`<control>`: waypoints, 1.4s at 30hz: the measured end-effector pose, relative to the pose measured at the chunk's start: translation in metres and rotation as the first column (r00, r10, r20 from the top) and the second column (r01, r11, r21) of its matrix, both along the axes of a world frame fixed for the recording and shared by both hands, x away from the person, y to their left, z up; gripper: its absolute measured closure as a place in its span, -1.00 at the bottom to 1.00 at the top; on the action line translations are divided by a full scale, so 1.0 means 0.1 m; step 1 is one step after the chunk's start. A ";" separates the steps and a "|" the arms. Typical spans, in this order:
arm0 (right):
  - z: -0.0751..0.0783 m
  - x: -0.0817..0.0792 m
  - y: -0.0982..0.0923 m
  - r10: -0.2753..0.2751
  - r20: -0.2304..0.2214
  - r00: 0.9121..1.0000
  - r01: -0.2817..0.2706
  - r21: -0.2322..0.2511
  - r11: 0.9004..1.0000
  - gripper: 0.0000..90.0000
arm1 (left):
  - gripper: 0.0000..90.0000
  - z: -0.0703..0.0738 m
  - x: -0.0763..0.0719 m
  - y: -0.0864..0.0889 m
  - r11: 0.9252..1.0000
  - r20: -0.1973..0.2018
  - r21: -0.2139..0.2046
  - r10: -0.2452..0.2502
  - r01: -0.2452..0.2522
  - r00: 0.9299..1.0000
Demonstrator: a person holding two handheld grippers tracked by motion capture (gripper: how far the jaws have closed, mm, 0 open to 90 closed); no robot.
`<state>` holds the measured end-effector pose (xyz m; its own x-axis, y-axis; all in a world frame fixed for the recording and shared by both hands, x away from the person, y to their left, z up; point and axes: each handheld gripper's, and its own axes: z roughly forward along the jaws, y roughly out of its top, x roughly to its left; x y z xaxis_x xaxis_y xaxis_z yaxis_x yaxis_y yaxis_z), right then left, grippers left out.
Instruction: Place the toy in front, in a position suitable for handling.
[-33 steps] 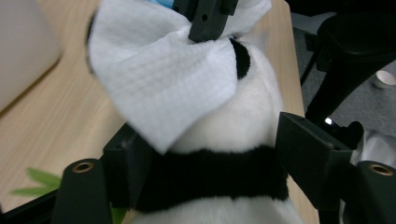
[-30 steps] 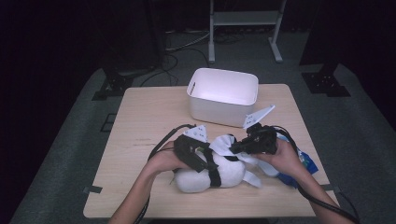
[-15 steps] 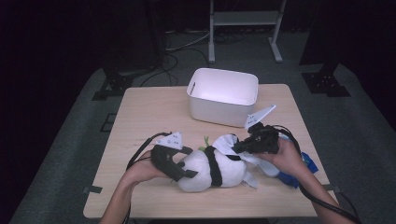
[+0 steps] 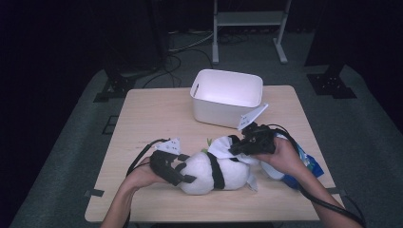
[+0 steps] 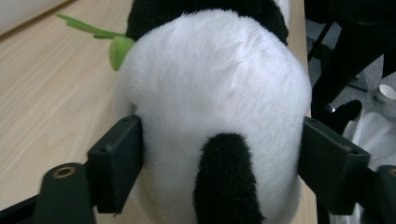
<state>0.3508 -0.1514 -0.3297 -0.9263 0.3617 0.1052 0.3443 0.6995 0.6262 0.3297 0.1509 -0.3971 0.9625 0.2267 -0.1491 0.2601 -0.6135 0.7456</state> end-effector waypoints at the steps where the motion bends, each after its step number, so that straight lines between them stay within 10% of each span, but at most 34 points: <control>1: 0.00 0.00 0.04 0.011 0.005 1.000 -0.011 -0.011 1.000 0.87 | -0.52 0.00 0.00 -0.01 1.000 0.000 -0.007 0.002 -0.002 1.000; 16: -0.06 -0.02 0.62 0.113 0.007 0.994 -0.110 -0.150 0.983 0.87 | -0.51 0.00 0.00 -0.11 1.000 0.022 -0.022 0.000 0.001 1.000; 42: -0.07 -0.01 0.11 0.027 -0.009 1.000 -0.028 -0.082 0.996 0.87 | -0.86 -0.10 0.04 -0.03 0.994 -0.034 -0.105 0.018 -0.021 0.999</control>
<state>0.3498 -0.1408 -0.3364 -0.9354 0.3437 0.0835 0.3288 0.7577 0.5637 0.3334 0.1481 -0.4069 0.9522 0.2267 -0.2045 0.2965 -0.5262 0.7970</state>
